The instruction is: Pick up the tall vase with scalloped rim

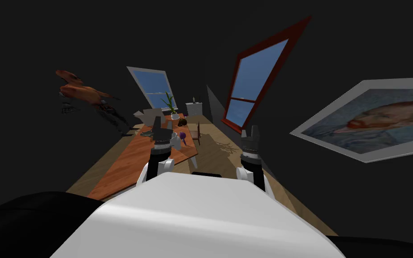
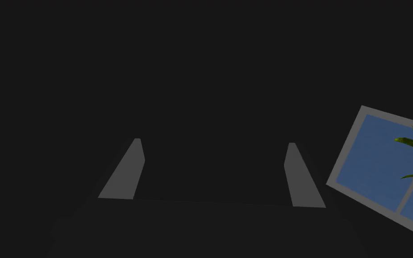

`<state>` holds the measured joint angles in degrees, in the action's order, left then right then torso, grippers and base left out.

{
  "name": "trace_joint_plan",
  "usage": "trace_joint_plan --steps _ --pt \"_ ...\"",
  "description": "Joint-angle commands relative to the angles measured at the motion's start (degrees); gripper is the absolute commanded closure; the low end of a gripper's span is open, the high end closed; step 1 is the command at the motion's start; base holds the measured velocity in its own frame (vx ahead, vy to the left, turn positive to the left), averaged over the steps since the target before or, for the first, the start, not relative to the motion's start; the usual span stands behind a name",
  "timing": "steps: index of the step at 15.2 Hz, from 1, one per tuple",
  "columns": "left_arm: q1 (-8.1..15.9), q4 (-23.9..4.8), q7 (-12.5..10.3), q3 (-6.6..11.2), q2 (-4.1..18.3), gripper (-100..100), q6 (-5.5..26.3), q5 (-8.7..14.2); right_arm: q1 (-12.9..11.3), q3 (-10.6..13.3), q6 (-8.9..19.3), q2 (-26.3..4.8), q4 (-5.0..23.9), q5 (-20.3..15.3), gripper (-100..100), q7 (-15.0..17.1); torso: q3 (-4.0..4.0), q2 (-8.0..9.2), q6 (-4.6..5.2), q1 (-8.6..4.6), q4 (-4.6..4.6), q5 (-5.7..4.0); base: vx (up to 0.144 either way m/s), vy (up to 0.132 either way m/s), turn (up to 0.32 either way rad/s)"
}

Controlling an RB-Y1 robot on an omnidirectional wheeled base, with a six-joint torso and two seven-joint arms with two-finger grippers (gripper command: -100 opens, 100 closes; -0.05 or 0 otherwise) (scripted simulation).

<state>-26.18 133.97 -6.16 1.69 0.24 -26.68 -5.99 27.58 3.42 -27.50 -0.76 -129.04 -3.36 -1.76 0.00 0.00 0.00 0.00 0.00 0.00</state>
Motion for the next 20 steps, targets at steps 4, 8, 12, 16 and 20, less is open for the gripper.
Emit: trace_joint_plan --steps 4,8,12,16,20 --pt "0.25 0.61 -2.6 1.93 5.72 -100 3.35 1.88 -0.01 0.0 0.0 0.0 0.0 0.0 0 0.0 0.05 0.1 0.02 0.03 0.02 0.0 -0.027 0.0 -0.111" --pt "0.49 1.45 -5.98 4.4 9.71 -100 7.58 4.41 -0.01 0.0 0.0 0.0 0.0 0.0 0 0.0 0.14 0.24 0.02 0.03 0.05 0.0 -0.059 0.0 -0.154" --pt "0.64 2.19 -8.82 6.45 12.47 -100 11.77 6.58 -0.01 0.0 0.0 0.0 0.0 0.0 0 0.0 0.15 0.26 0.01 0.08 0.06 0.02 -0.058 0.01 -0.137" --pt "0.75 3.01 -11.99 8.73 15.33 -100 15.85 9.09 -0.01 0.0 0.0 0.0 0.0 0.0 0 0.0 0.15 0.26 0.02 0.06 0.06 0.01 -0.059 0.005 -0.163" --pt "0.79 3.42 -13.67 9.92 16.78 -100 18.98 10.47 -0.01 0.0 0.0 0.0 0.0 0.0 0 0.0 0.14 0.25 0.02 0.1 0.06 0.02 -0.052 0.011 -0.138"
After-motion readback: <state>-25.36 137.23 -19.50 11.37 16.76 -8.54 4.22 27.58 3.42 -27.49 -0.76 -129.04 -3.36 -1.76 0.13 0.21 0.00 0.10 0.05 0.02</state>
